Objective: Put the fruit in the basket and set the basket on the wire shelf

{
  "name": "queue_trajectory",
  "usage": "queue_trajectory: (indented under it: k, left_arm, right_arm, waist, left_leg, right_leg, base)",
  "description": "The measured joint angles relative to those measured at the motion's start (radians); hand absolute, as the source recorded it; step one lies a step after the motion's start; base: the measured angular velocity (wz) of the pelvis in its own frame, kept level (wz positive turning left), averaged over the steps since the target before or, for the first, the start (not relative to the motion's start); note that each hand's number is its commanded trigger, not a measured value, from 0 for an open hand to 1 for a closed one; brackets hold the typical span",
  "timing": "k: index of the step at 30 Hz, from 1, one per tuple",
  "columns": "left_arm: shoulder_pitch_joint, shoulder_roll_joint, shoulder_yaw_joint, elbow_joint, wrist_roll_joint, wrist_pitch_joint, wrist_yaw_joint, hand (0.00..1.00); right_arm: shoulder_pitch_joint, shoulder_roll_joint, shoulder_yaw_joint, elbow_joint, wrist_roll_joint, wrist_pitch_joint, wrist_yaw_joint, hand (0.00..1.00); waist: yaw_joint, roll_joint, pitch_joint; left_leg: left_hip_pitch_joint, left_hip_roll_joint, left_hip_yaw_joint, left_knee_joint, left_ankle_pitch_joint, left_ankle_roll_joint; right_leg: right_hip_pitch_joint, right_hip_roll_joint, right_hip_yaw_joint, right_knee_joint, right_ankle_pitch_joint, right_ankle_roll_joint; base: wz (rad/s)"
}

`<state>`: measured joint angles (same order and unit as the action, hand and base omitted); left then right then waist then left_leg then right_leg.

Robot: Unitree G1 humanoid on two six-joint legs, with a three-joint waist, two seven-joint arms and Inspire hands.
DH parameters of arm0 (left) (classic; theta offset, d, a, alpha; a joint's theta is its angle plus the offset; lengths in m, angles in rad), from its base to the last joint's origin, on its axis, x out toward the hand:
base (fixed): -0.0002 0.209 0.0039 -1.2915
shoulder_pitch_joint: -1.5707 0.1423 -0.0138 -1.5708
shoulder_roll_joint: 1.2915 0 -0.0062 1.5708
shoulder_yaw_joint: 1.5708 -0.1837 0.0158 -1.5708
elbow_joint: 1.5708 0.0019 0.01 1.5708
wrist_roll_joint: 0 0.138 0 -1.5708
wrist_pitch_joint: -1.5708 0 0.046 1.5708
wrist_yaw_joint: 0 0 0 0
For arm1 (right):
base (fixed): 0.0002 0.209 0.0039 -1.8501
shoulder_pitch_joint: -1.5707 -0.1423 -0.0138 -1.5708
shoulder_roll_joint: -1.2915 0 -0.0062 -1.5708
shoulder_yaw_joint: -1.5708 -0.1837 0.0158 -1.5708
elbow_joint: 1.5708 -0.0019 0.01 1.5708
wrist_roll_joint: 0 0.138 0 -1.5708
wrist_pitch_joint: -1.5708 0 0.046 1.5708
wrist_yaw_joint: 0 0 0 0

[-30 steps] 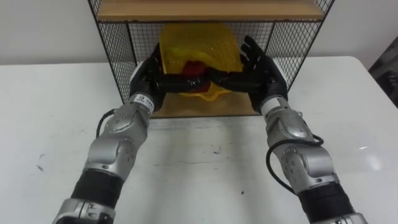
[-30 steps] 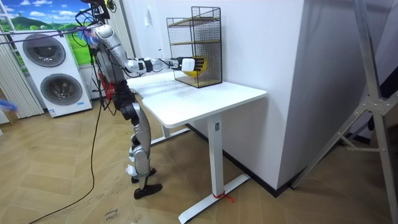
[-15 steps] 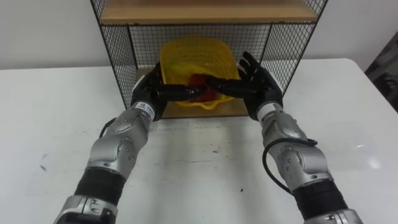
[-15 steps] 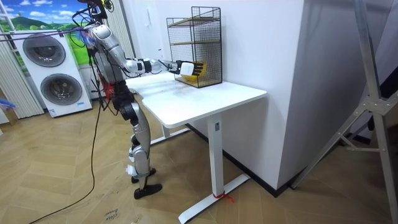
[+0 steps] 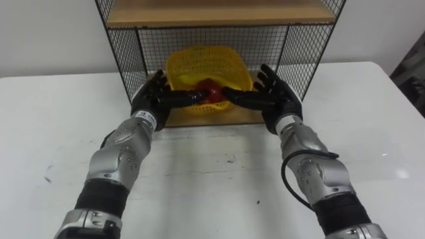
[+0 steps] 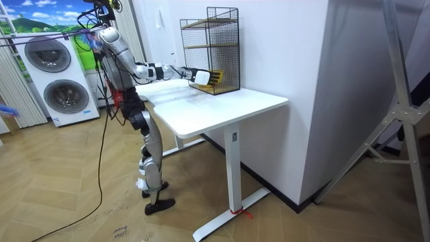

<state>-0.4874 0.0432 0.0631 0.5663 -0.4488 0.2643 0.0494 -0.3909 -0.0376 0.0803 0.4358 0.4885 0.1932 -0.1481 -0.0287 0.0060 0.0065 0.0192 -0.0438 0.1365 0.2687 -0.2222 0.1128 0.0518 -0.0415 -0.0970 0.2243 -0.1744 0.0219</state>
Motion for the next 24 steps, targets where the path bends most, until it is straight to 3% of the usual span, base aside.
queue_trajectory:
  k: [5, 24]
  left_arm:
    - [0.0, 0.009, 0.01, 0.009, -0.029, 0.002, 0.0, 0.0]
    - [0.0, 0.019, 0.012, 0.026, -0.05, 0.002, 0.0, 0.0]
  right_arm:
    - [0.001, -0.006, -0.026, 0.005, -0.011, 0.0, 0.019, 0.0]
    - [0.003, -0.02, -0.026, 0.007, 0.009, 0.002, 0.034, 0.0]
  waist:
    - [0.002, 0.014, -0.0038]
    - [0.0, 0.013, -0.0035]
  left_leg:
    - [0.011, -0.001, -0.002, 0.0, 0.0, -0.001]
    - [0.019, 0.0, 0.001, -0.013, 0.002, -0.002]
  right_leg:
    - [0.006, -0.001, -0.004, -0.005, 0.0, 0.0]
    - [0.014, 0.007, -0.002, -0.002, 0.001, -0.001]
  base:
    - [0.01]
    - [0.0]
